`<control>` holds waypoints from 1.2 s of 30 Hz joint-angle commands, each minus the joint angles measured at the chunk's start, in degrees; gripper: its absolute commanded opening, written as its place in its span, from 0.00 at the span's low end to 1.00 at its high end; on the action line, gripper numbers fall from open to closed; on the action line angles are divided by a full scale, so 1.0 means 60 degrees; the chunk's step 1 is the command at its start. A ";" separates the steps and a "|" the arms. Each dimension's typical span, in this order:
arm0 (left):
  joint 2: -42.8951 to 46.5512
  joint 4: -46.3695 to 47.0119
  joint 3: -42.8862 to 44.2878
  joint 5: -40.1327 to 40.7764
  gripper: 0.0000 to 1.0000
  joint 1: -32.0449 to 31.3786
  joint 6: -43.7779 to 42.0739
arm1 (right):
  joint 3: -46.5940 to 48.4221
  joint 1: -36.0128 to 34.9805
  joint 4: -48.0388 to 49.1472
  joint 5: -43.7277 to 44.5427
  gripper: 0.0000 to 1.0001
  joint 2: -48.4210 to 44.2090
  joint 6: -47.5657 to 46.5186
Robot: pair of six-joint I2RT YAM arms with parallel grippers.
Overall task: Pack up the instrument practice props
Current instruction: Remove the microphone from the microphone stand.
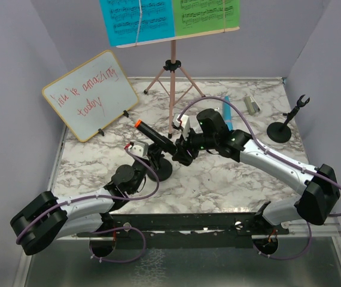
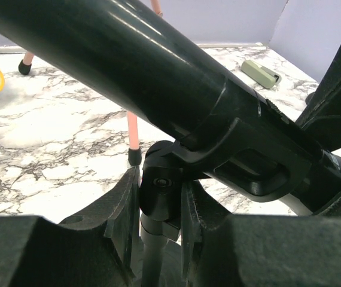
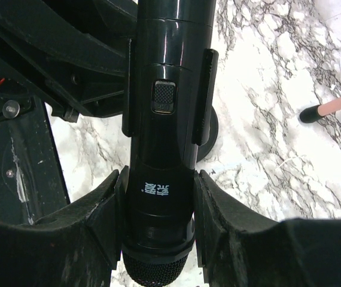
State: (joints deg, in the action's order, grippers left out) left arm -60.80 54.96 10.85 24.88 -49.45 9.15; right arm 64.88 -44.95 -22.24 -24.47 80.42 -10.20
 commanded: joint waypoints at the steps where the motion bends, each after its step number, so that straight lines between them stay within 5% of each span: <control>1: 0.0347 -0.0576 -0.0521 0.3775 0.00 0.1081 0.0591 | -0.1110 0.0240 -0.3692 0.0278 0.00 0.0204 0.0071; 36: 0.1678 -0.0913 -0.1061 0.4741 0.00 0.1662 0.0880 | -0.1586 0.0232 -0.3465 0.0777 0.01 0.0460 -0.0122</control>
State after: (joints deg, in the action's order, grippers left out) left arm -51.13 52.64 6.63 40.14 -42.02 14.66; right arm 57.52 -44.29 -30.44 -24.95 82.35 -13.26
